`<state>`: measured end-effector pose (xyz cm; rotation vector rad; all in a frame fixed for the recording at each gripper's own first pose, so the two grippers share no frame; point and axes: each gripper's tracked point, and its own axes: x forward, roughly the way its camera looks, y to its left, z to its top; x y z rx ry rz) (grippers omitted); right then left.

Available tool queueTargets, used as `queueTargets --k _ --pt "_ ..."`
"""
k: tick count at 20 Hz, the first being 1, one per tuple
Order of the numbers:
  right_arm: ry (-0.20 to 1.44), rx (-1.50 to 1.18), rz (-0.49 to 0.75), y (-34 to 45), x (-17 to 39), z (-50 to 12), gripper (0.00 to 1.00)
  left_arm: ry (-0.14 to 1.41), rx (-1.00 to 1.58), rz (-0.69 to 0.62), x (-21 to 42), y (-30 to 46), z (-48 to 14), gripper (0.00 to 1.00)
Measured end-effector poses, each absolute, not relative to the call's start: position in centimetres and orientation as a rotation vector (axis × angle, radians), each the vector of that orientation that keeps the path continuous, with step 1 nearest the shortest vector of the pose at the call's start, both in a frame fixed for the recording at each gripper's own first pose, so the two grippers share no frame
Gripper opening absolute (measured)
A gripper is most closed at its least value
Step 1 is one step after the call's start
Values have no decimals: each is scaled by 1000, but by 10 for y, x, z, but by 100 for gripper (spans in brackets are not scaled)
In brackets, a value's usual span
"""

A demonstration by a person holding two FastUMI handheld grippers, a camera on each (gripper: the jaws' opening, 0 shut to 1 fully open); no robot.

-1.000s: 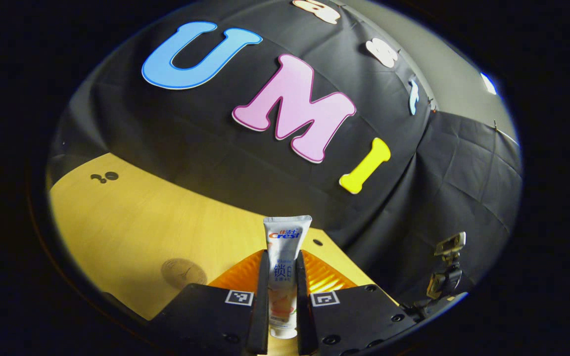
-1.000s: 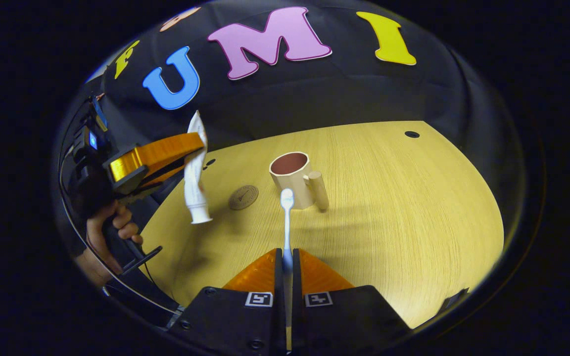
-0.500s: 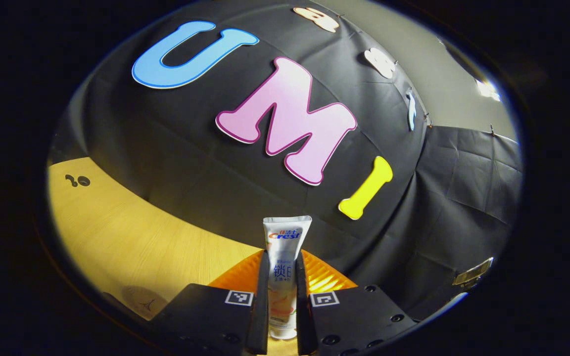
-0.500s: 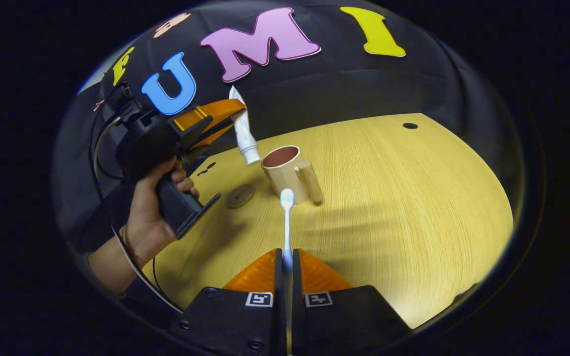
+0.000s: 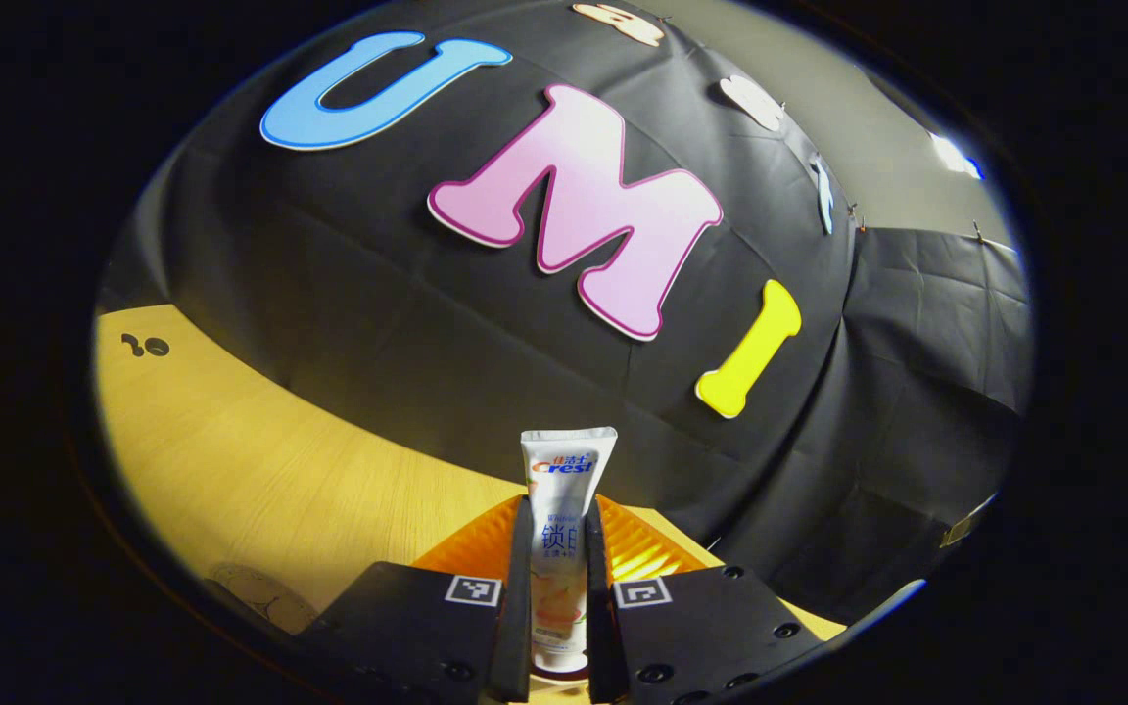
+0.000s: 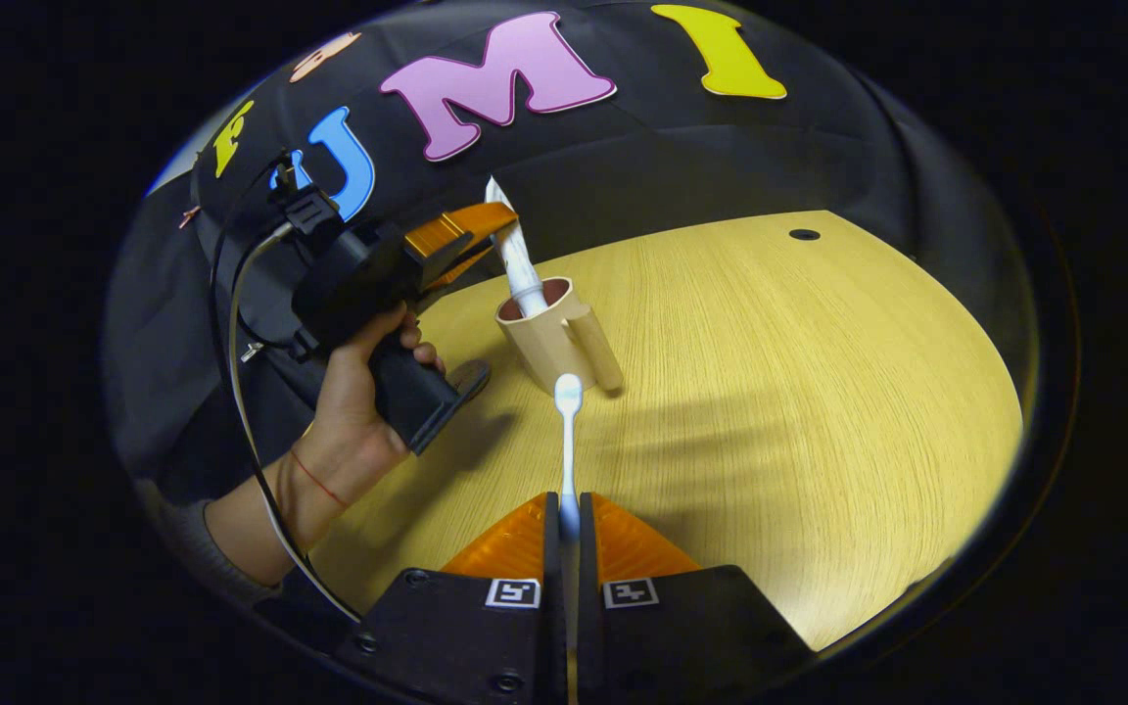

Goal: Put the toothbrush and toothpaste on the desktop into the cup, then pick up the cup and place it on the coaster on the desktop.

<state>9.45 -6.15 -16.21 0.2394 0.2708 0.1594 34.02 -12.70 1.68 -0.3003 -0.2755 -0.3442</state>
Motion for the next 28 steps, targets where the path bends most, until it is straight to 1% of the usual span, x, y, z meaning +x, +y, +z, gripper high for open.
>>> queueTargets --k 5,11,13,14,15,16,20,22,24,26,28 --pt "256 260 151 -69 100 -158 9 -223 -259 -328 341 -130 -10 28" --pt "237 271 140 -76 107 -152 9 -160 -194 -320 334 -133 -39 33" --pt "220 278 135 -79 109 -147 9 -174 -173 -325 329 -135 -38 35" --pt "209 284 135 -81 111 -142 9 -170 -167 -322 328 -135 -40 29" --pt "196 293 136 -81 112 -137 9 -171 -163 -319 327 -135 -39 40" --pt "181 303 137 -82 113 -131 9 -170 -161 -316 326 -135 -39 43" --pt "99 339 160 -81 123 -93 8 -168 -154 -308 320 -133 -36 51" --pt "52 341 177 -78 131 -71 8 -187 -166 -315 314 -130 -30 58" --pt "1 361 194 -75 138 -47 8 -215 -174 -315 304 -123 -19 63" --pt "-48 379 206 -73 148 -24 9 -230 -170 -302 290 -113 -13 66" --pt "-96 395 215 -69 162 -1 8 -227 -163 -287 273 -101 -14 66"
